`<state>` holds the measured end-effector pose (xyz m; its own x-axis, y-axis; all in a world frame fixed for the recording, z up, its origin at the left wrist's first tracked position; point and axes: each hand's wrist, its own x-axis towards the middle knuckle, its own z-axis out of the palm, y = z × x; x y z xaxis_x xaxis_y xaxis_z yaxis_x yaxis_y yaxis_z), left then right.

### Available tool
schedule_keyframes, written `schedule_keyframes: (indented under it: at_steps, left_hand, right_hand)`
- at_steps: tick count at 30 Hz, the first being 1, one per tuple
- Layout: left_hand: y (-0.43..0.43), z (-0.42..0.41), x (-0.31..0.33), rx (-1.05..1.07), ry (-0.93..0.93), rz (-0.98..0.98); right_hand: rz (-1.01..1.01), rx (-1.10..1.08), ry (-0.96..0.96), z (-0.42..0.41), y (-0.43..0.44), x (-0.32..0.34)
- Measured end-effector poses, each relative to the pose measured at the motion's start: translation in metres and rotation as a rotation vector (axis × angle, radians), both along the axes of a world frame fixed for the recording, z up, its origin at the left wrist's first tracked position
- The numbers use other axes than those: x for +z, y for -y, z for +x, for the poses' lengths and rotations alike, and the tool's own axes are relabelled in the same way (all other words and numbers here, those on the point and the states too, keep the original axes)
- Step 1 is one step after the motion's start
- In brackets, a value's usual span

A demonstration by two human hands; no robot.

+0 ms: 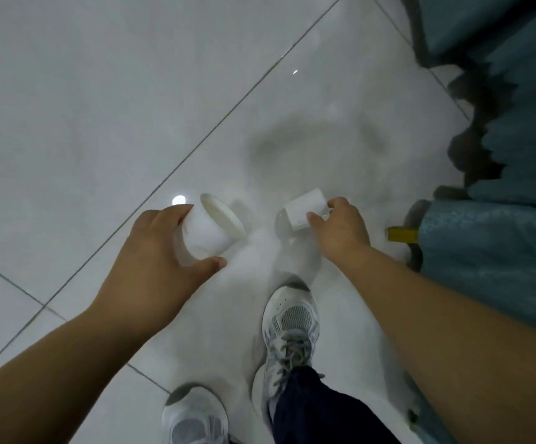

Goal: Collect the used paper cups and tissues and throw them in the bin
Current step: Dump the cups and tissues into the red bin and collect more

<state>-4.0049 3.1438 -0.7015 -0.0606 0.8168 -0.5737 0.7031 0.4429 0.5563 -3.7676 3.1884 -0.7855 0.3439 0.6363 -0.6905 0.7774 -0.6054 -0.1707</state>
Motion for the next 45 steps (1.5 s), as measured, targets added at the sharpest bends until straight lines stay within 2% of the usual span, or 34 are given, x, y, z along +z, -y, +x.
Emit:
schedule_keyframes:
  at_steps: [5,10,17,29,36,41,45]
  left_hand:
    - [-0.007,0.001,-0.002,-0.010,0.009,-0.017]
    - [-0.021,0.006,0.042,-0.009,0.020,0.000]
    - [-0.059,0.012,0.170,0.001,0.049,0.028]
    - [-0.150,-0.002,0.426,0.015,0.101,0.129]
    - [-0.204,-0.049,0.500,-0.034,0.106,0.182]
    - [-0.258,-0.096,0.537,-0.176,0.091,0.220]
    - [-0.299,-0.126,0.566,-0.273,0.064,0.235]
  right_hand:
    - [0.003,-0.017,-0.045,0.000,-0.006,-0.005]
    - [0.089,-0.004,-0.106,0.002,-0.013,0.047]
    - [0.293,0.047,-0.172,0.001,-0.035,0.199]
    - [0.478,-0.107,-0.408,-0.036,-0.127,0.477]
    - [0.564,-0.238,-0.556,-0.084,-0.181,0.591]
    - [0.618,-0.333,-0.641,-0.134,-0.211,0.636]
    - [0.609,-0.299,-0.683,-0.167,-0.240,0.662]
